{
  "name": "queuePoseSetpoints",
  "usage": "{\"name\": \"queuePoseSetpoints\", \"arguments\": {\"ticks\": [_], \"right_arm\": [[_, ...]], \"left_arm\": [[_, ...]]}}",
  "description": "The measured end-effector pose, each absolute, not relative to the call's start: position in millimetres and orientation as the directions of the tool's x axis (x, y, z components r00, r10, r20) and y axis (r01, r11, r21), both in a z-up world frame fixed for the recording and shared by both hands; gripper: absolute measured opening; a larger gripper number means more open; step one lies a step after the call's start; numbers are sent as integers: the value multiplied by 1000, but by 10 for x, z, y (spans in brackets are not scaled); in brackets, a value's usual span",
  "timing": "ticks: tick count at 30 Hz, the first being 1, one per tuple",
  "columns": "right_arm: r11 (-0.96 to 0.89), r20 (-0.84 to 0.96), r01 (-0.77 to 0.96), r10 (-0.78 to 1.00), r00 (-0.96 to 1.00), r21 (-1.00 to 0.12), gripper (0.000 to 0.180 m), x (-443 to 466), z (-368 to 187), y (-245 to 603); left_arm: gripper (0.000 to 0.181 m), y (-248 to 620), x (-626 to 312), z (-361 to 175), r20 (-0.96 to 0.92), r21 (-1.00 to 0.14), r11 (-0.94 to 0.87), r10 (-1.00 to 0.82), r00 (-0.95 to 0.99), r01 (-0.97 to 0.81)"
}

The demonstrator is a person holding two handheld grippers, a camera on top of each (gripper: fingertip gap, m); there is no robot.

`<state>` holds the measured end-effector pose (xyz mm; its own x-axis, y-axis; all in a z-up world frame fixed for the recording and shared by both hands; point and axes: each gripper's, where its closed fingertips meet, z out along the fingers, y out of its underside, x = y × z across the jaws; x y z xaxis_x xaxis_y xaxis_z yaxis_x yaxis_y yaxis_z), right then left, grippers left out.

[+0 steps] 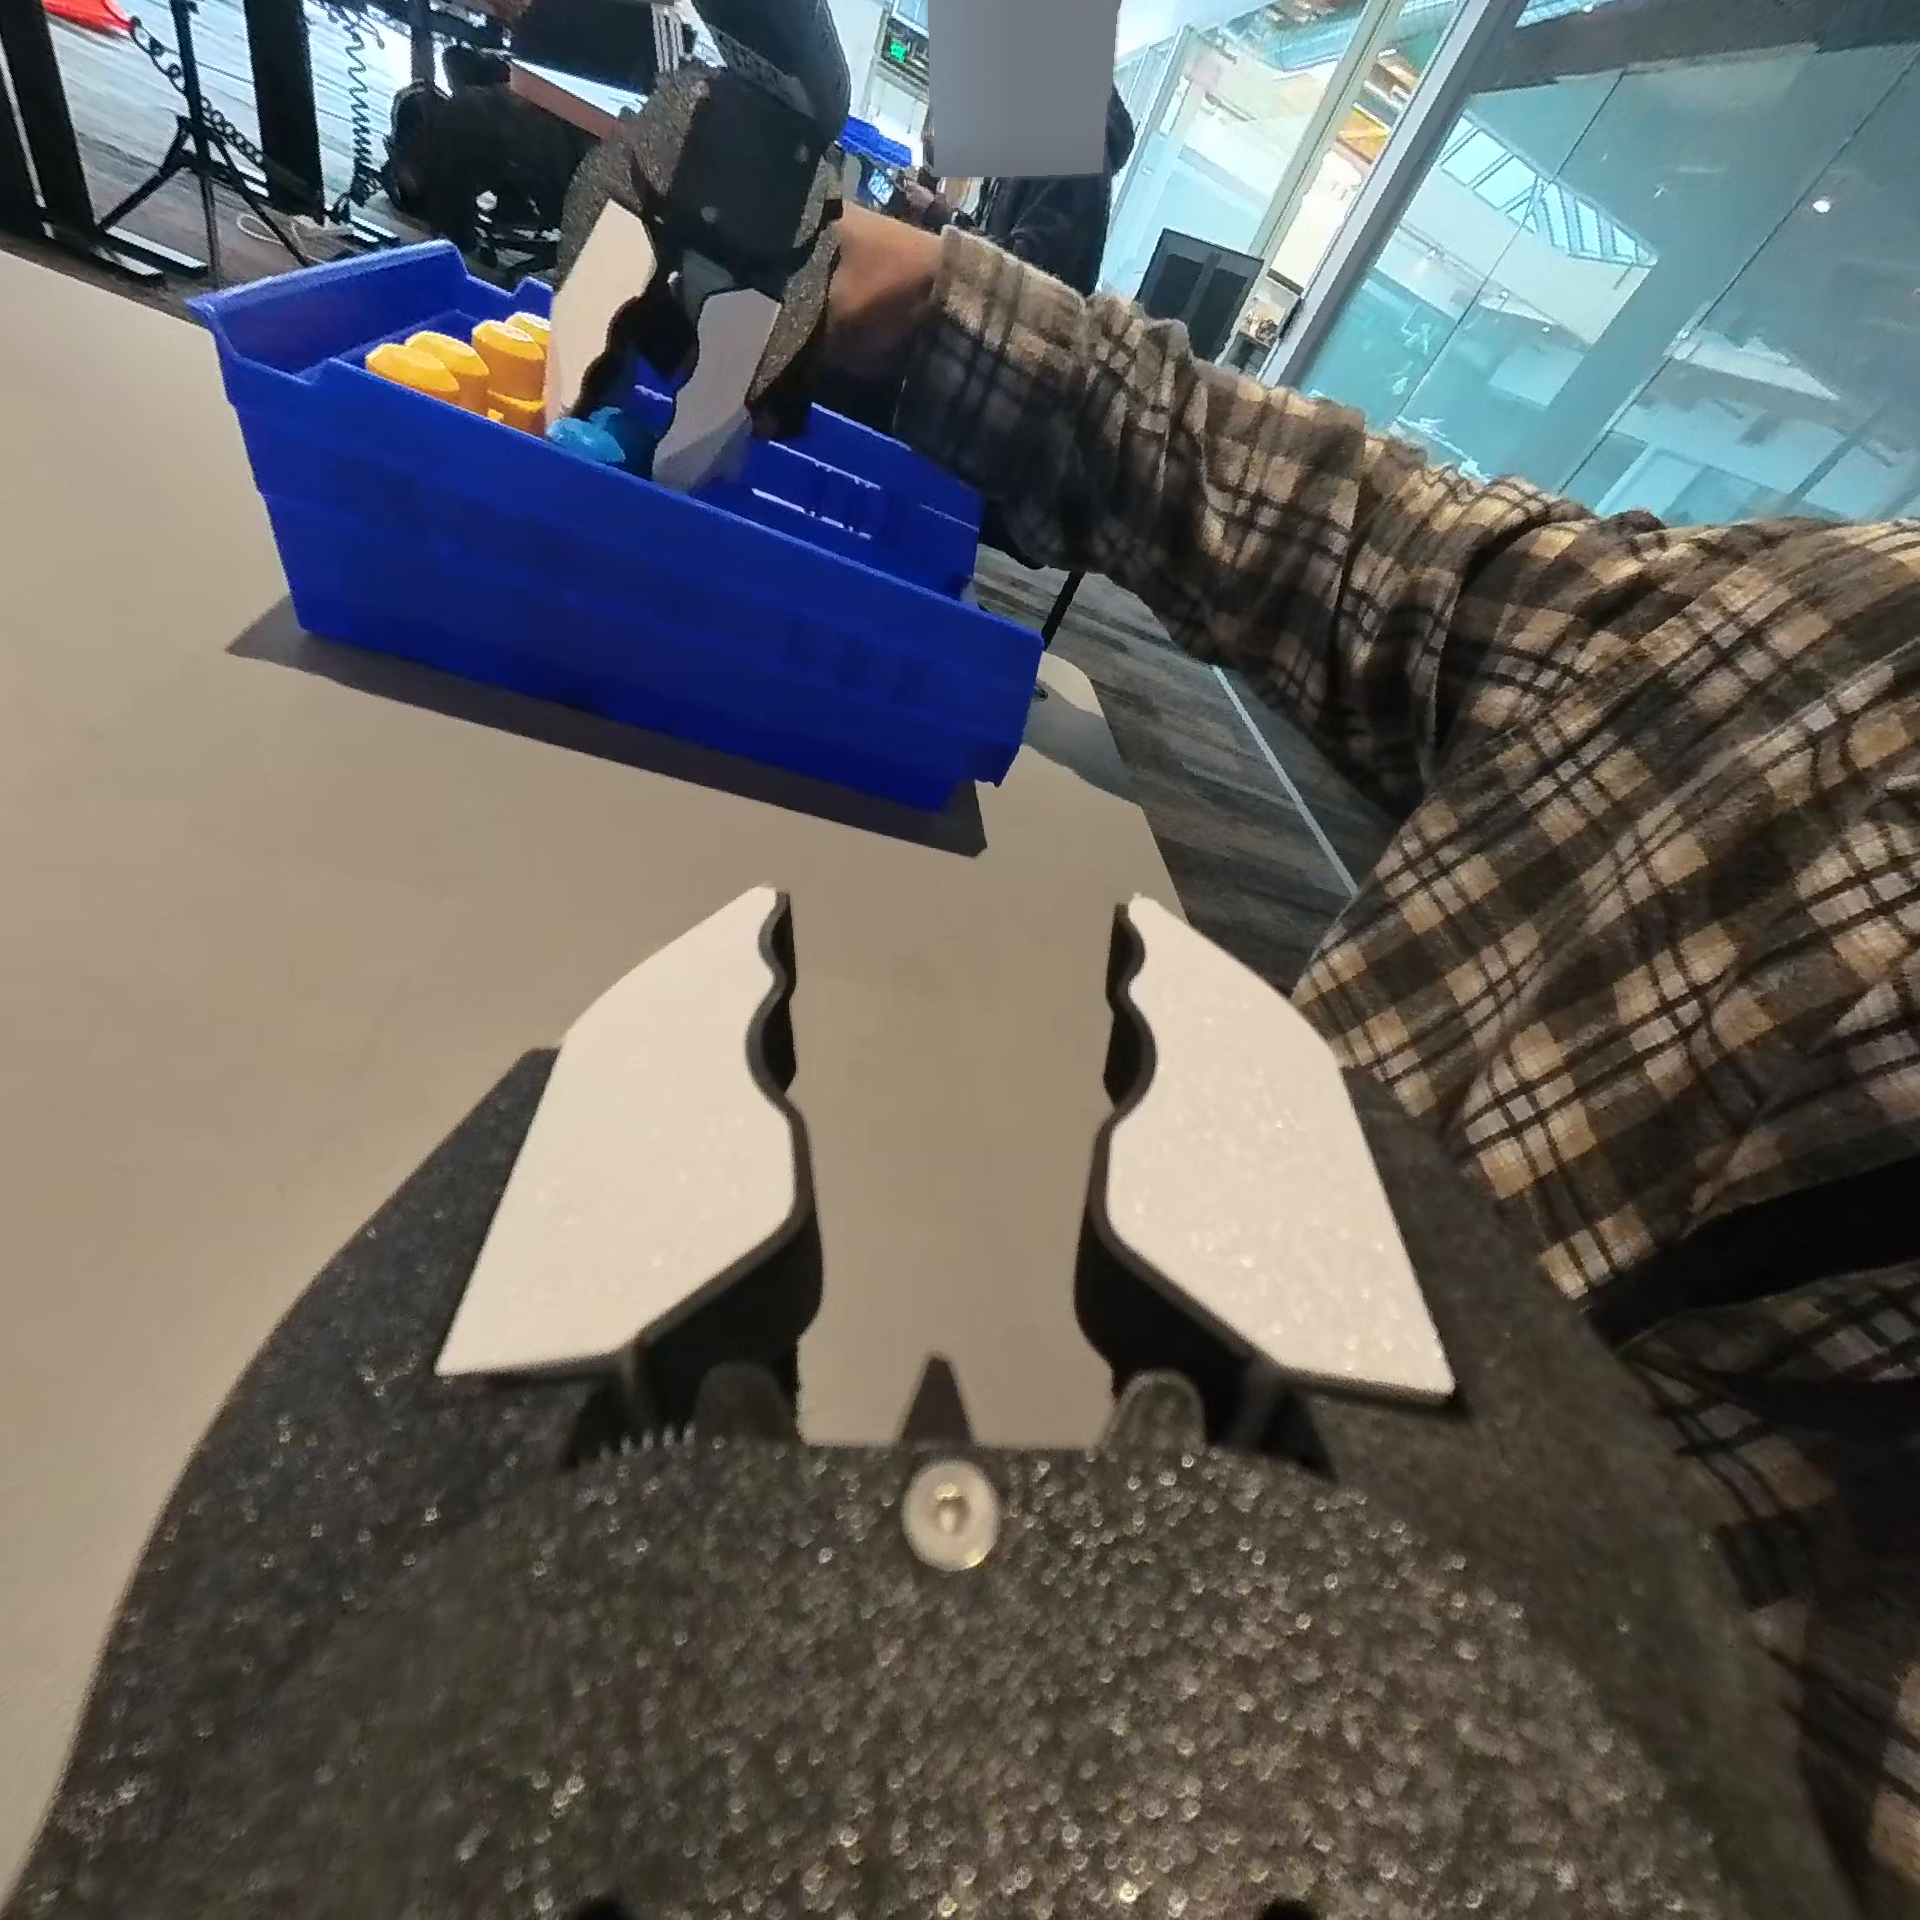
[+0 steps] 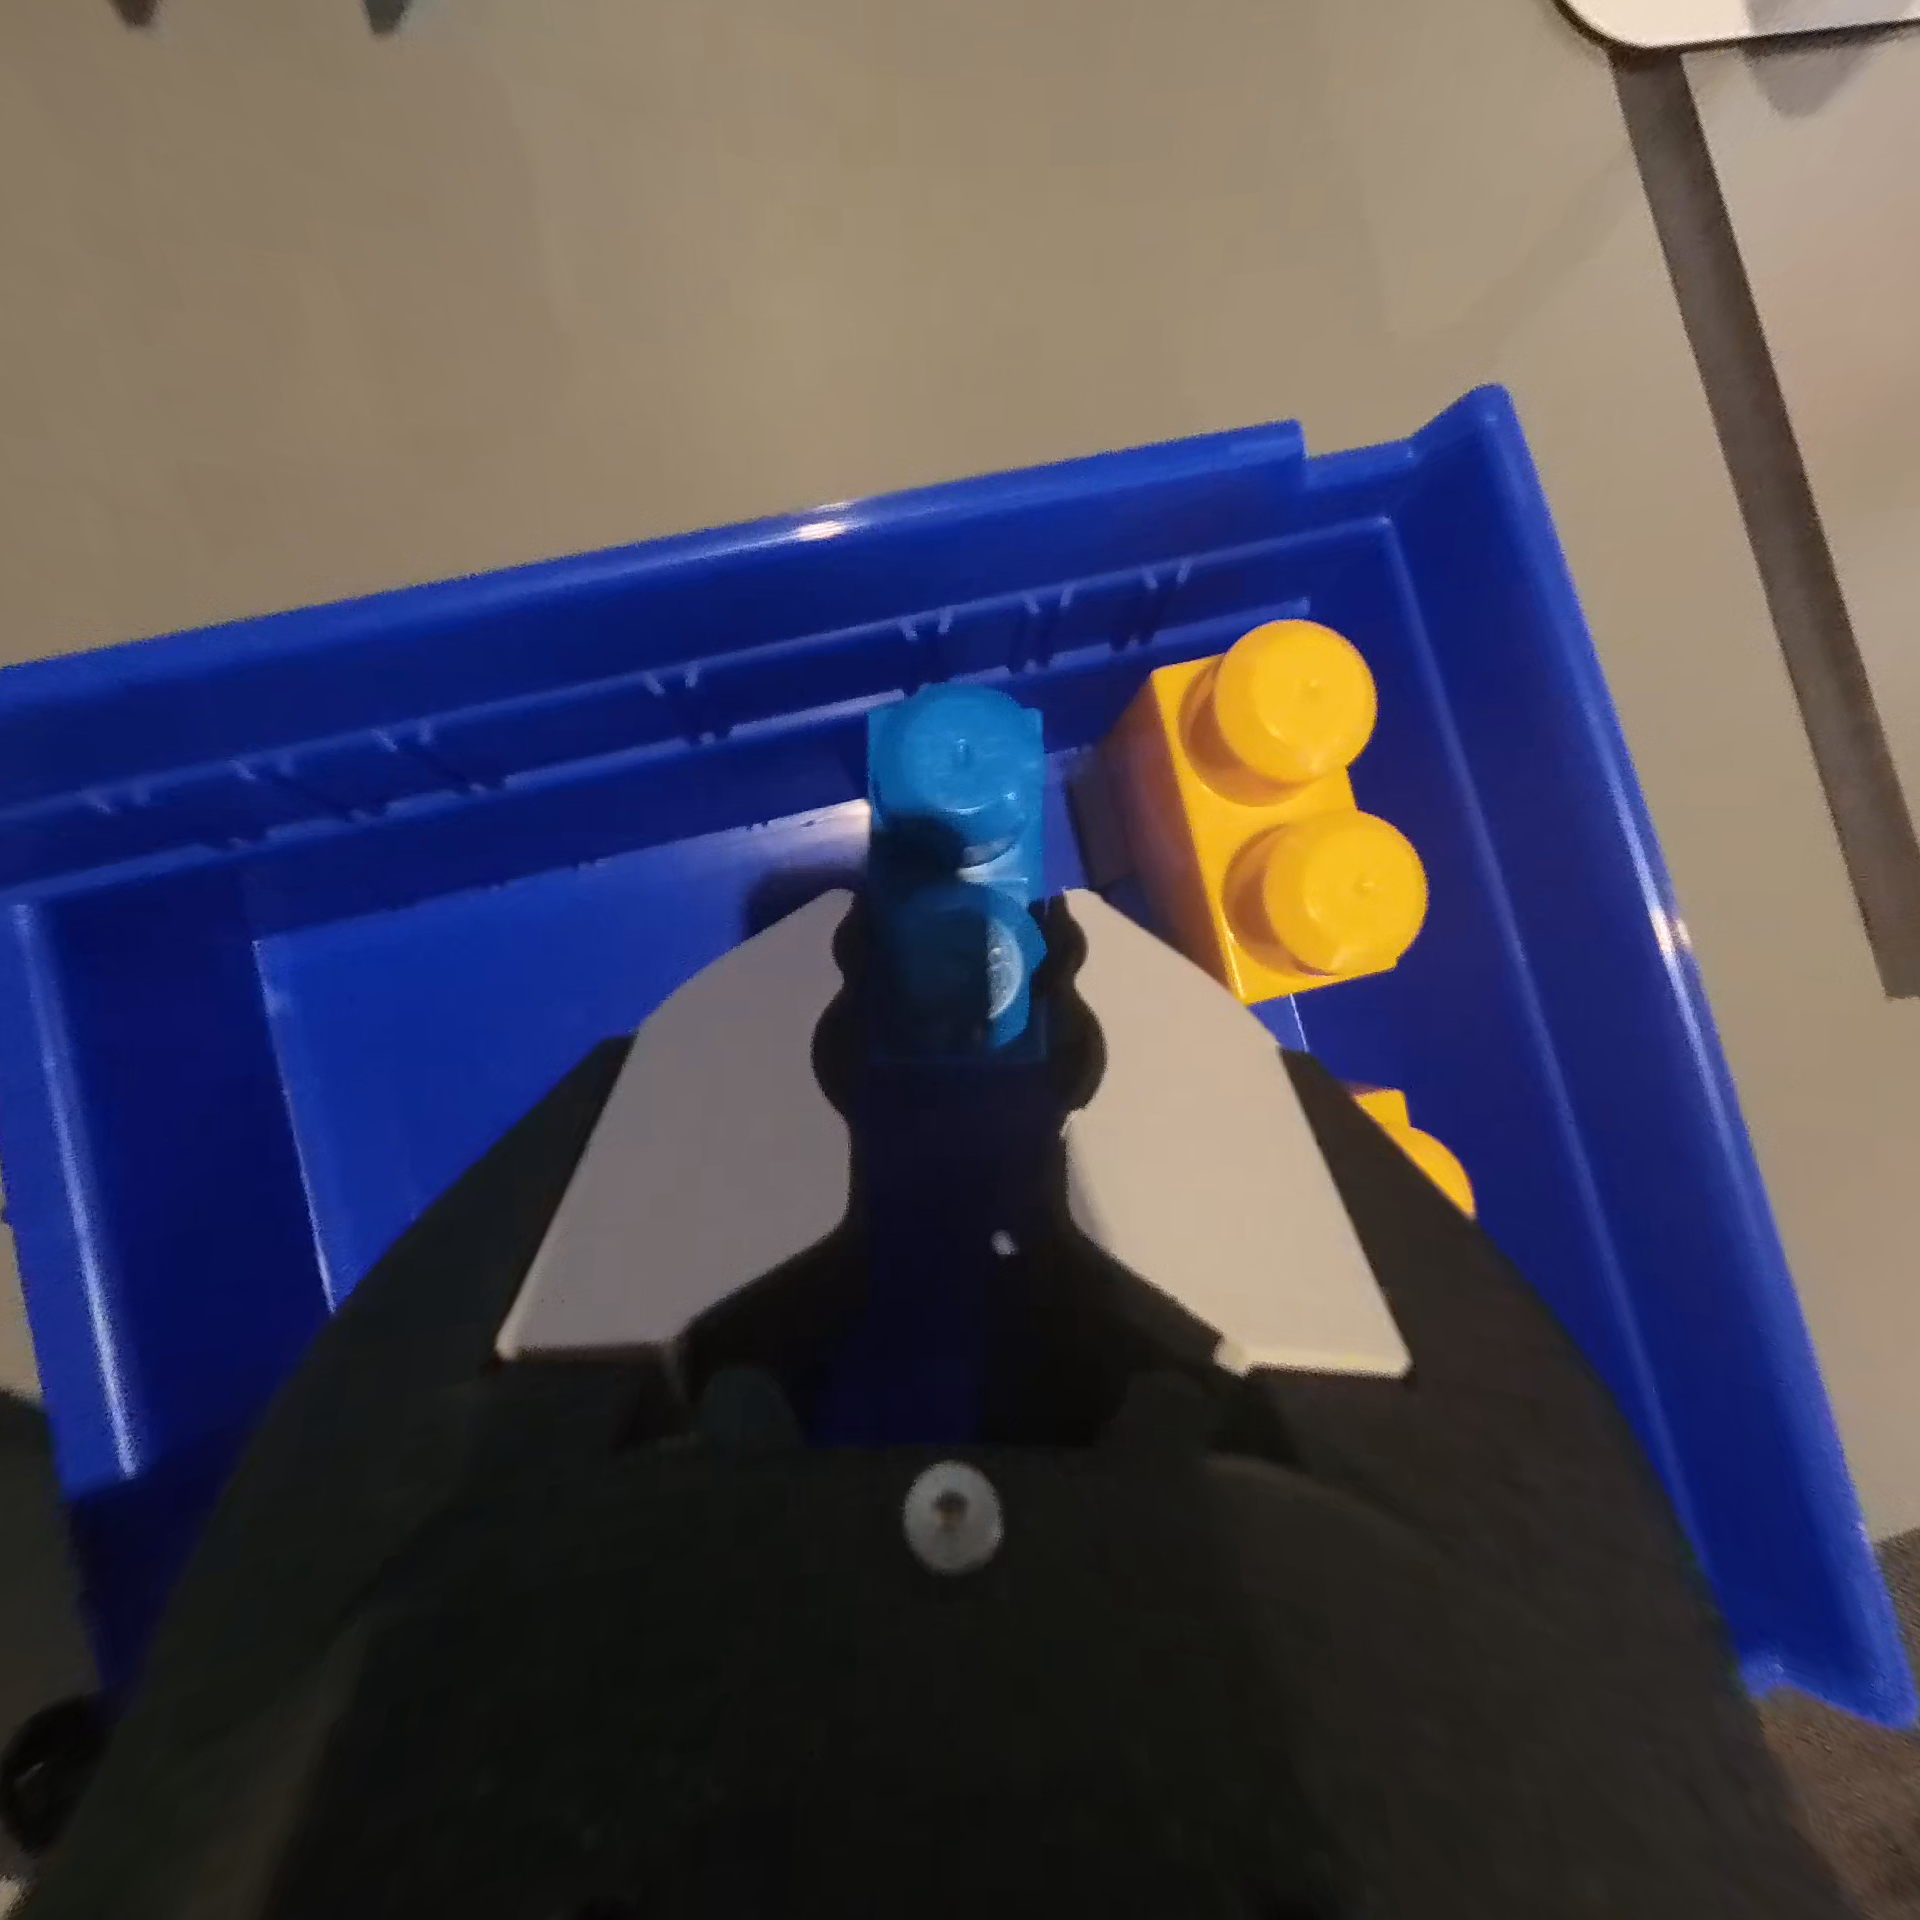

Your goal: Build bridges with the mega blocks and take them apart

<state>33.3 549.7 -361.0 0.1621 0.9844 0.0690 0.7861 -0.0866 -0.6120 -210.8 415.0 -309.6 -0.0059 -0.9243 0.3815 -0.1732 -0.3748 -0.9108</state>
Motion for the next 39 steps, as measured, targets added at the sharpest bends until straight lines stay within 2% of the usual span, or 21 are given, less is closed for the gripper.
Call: {"name": "queuePoseSetpoints", "arguments": {"ticks": [11, 14, 17, 19, 22, 26, 28, 30, 34, 36, 39], "right_arm": [[68, 196, 807, 979, 60, -586, 33, 313, -3600, 5580], [48, 195, 807, 977, 85, -589, 54, 329, -3567, 5605], [40, 204, 794, 973, 107, -606, 60, 360, -3407, 5554], [27, 225, 750, 961, 163, -660, 61, 373, -3177, 5523], [27, 246, 589, 923, 295, -808, 60, 297, -2578, 5422], [92, 175, 202, 878, 446, -975, 63, 4, -1587, 5059], [150, 121, -30, 883, 454, -988, 66, -197, -1205, 4772], [192, 85, -230, 910, 406, -954, 62, -422, -989, 4456], [105, -2, -409, 967, 254, -906, 57, -954, -1113, 4112], [72, -13, -415, 980, 198, -907, 56, -1264, -1325, 4085], [34, -21, -340, 988, 156, -940, 54, -1758, -1744, 4189]], "left_arm": [[58, 4111, -2096, -3080, 383, -911, -372, -924, -27, -177], [58, 4111, -2106, -3036, 391, -912, -381, -919, -42, -153], [59, 4162, -2131, -2993, 404, -910, -397, -914, -36, -118], [60, 4179, -2161, -2972, 405, -910, -400, -914, -28, -109], [61, 4195, -2230, -2897, 361, -928, -360, -932, 3, -96], [62, 4193, -2376, -2701, 307, -949, -309, -951, 35, -60], [63, 4176, -2511, -2550, 281, -959, -283, -957, 64, -25], [65, 4115, -2727, -2369, 252, -968, -252, -962, 101, 15], [65, 3977, -3477, -2122, 157, -986, -167, -947, 280, -9], [66, 3924, -4056, -2075, 104, -984, -154, -901, 420, -86], [68, 3906, -5218, -2027, 13, -961, -197, -732, 681, -193]]}}
